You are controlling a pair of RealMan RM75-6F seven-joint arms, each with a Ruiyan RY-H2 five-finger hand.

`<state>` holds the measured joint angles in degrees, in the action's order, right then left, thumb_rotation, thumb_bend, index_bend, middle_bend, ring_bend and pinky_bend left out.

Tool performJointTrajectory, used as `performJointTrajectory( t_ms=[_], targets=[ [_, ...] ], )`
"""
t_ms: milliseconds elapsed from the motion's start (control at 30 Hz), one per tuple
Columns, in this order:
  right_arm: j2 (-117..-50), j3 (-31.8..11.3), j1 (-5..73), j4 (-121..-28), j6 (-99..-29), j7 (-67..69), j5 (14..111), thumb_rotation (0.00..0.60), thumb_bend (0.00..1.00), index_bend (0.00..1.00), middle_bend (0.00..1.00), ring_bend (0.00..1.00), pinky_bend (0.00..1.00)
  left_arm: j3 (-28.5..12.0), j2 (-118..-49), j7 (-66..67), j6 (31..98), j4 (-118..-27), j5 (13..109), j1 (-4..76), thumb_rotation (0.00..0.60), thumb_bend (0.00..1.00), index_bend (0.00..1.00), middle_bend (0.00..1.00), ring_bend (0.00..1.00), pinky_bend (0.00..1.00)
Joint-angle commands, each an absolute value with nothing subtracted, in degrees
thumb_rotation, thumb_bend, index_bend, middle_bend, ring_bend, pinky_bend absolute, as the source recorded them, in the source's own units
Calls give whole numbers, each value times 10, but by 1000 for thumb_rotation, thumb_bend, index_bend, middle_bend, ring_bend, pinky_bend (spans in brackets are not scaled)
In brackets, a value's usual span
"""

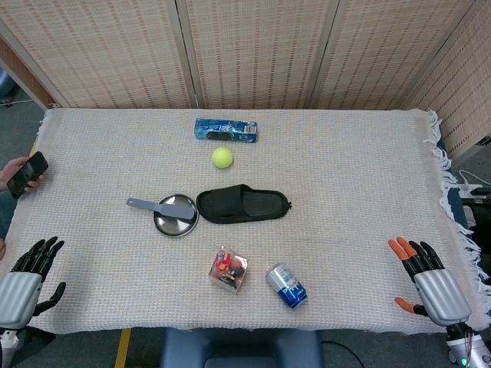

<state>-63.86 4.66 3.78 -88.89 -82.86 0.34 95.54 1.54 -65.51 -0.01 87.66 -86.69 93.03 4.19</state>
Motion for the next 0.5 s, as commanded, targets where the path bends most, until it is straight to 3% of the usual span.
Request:
performJointTrajectory(
  t_ms=[33, 267, 367, 500],
  targets=[
    [-638, 47, 38, -889, -828, 4, 955, 600, 0, 0, 0, 0, 0, 17, -656, 2, 875, -867, 932, 43, 600, 388, 0, 0, 0, 188],
    [-638, 46, 35, -886, -831, 0, 953, 600, 0, 0, 0, 0, 0, 15, -661, 14, 863, -870, 943, 55, 600, 387, 0, 0, 1, 239],
    [-639, 43, 33, -884, -833, -4, 946, 600, 0, 0, 0, 0, 0, -2, -667, 43, 832, -880, 950, 90, 600, 388, 0, 0, 80, 381],
    [-644, 38, 35, -877, -824, -8, 935, 600, 0, 0, 0, 0, 0, -15, -658, 65, 747, -920, 945, 148, 600, 389, 0, 0, 170, 474]
  ],
)
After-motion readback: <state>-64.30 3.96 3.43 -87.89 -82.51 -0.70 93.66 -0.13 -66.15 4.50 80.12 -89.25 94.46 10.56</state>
